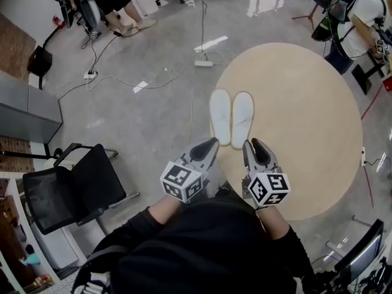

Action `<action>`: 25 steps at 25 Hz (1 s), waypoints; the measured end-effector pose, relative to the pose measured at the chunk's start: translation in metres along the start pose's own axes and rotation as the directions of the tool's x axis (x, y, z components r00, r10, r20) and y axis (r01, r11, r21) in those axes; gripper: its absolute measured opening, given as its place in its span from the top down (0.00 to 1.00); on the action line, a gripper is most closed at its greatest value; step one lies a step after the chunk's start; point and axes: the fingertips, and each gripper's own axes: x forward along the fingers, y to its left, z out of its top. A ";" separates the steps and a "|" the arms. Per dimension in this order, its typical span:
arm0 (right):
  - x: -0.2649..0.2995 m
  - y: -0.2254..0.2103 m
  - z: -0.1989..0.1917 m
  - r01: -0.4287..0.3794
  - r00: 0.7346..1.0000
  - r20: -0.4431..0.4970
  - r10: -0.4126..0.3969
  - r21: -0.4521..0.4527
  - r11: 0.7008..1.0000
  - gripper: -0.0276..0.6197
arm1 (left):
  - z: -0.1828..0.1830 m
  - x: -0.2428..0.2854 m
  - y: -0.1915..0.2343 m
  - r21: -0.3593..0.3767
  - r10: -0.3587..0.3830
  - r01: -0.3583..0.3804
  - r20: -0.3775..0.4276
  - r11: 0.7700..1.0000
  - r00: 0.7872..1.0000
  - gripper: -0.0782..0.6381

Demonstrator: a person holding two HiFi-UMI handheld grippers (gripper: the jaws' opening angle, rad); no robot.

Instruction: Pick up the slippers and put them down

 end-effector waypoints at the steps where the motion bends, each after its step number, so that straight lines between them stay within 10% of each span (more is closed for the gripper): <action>1: 0.005 -0.010 -0.001 0.000 1.000 -0.013 0.000 0.011 1.000 0.80 | -0.002 0.009 0.006 -0.025 0.018 -0.019 -0.009 1.000 1.000 0.84; 12: 0.071 -0.096 -0.033 0.104 0.984 -0.153 -0.088 0.101 0.989 0.81 | -0.028 0.076 0.071 -0.131 0.137 -0.149 -0.097 0.980 0.986 0.80; 25: 0.149 -0.146 -0.077 0.205 0.943 -0.294 -0.156 0.145 0.968 0.81 | -0.095 0.164 0.144 -0.208 0.074 -0.152 -0.341 0.966 0.937 0.69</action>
